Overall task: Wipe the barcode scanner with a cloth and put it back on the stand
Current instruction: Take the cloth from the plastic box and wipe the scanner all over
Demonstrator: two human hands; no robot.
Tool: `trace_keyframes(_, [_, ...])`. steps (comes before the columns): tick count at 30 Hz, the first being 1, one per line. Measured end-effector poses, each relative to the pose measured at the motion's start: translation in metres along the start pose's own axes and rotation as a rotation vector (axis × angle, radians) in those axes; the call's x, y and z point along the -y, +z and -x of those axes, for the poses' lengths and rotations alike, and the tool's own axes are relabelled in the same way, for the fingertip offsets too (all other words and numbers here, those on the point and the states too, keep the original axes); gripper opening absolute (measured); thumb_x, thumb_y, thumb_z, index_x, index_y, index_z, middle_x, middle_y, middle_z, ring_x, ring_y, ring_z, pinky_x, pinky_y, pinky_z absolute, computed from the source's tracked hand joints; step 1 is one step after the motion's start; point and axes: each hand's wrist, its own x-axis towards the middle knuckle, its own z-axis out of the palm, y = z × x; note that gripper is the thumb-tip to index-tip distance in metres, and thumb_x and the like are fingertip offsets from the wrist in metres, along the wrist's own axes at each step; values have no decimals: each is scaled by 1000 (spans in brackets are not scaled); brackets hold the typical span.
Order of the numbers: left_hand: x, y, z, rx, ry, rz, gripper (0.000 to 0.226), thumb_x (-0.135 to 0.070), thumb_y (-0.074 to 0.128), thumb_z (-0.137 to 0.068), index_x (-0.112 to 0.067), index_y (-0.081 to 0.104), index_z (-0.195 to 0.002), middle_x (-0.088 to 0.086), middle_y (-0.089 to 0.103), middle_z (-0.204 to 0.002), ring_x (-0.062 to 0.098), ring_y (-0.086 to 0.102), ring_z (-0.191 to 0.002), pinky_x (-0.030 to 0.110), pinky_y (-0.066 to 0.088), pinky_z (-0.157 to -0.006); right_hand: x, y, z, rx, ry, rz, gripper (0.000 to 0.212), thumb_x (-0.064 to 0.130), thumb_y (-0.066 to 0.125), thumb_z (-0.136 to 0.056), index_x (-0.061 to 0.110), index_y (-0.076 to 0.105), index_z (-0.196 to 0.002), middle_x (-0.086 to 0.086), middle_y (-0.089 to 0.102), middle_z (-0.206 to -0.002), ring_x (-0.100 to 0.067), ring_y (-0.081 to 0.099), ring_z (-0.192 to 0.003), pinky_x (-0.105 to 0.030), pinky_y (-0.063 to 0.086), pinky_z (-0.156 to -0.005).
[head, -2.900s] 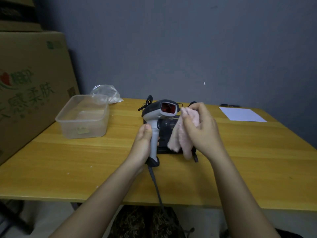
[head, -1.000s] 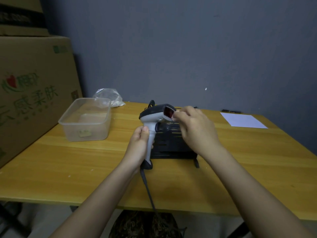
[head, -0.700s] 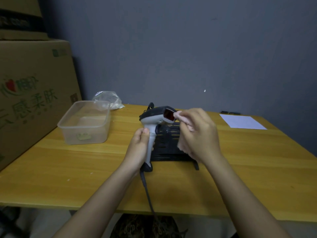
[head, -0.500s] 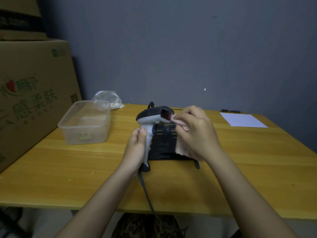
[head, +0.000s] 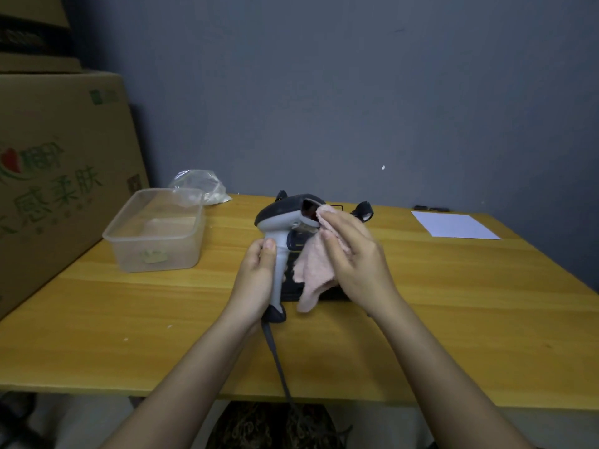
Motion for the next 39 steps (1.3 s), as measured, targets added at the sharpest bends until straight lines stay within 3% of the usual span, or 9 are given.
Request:
trace_keyframes(5, [0, -3, 0, 4, -9, -10, 35, -35, 32, -100, -8, 54, -100, 12, 55, -89, 20, 54, -78, 27, 47, -65, 4, -8, -2, 92, 21, 94, 29, 16, 50, -96, 17, 62, -123, -8, 50, -114, -5, 51, -103, -6, 37, -84])
trace_keyframes(8, [2, -1, 0, 4, -10, -28, 32, -36, 31, -100, -13, 54, -100, 9, 56, -89, 21, 56, -80, 30, 48, -68, 5, -11, -11, -23, -134, 338, 21, 15, 56, -93, 12, 69, -109, -9, 60, -101, -19, 57, -88, -19, 40, -71])
trace_keyframes(13, [4, 1, 0, -9, 10, -46, 26, -37, 33, -99, -23, 53, -90, 8, 54, -88, 25, 56, -83, 37, 50, -74, 10, -10, -20, -188, -254, 409, 6, 2, 66, -83, 6, 67, -88, -6, 70, -90, -25, 59, -84, -23, 42, -75])
trace_keyframes(18, [6, -3, 0, 16, -29, 11, 35, -35, 32, -100, -10, 52, -112, 8, 56, -95, 16, 56, -82, 22, 44, -64, 5, -10, -21, -91, -529, 640, 12, -8, 59, -80, 2, 64, -76, -10, 71, -87, -32, 61, -76, -38, 48, -68])
trace_keyframes(22, [3, -5, 0, 14, -37, 53, 35, -33, 34, -100, -8, 52, -115, 8, 57, -96, 18, 56, -86, 24, 45, -66, 12, -19, -26, 63, -605, 756, 18, -5, 48, -81, 2, 60, -72, -12, 67, -77, -32, 59, -69, -33, 40, -65])
trace_keyframes(28, [1, -5, -1, 45, -20, 47, 33, -33, 33, -100, -9, 53, -108, 11, 56, -90, 18, 56, -77, 29, 47, -70, 20, -26, -27, 117, -192, 360, 12, 0, 64, -71, 11, 64, -75, -1, 67, -76, -21, 59, -76, -21, 39, -63])
trace_keyframes(33, [11, -6, -3, 46, -5, -37, 35, -38, 34, -99, -12, 55, -108, 25, 59, -108, 37, 58, -100, 50, 45, -93, 36, -19, -21, 43, 110, -121, 19, 9, 75, -75, 23, 64, -72, 10, 70, -79, -4, 66, -80, -19, 52, -71])
trace_keyframes(36, [9, -1, -2, 15, -31, 2, 35, -36, 33, -99, -10, 55, -110, 18, 60, -103, 29, 58, -96, 45, 46, -88, 34, -13, -23, -159, 335, -449, 15, 4, 72, -79, 16, 63, -74, 8, 67, -72, -1, 62, -67, -17, 50, -62])
trace_keyframes(39, [8, -3, -2, 25, -74, 39, 35, -36, 33, -99, -12, 54, -113, 10, 62, -99, 21, 59, -86, 37, 49, -78, 25, -14, -17, -353, 311, -244, 13, 5, 71, -80, 13, 61, -75, 3, 64, -74, -5, 60, -69, -22, 47, -63])
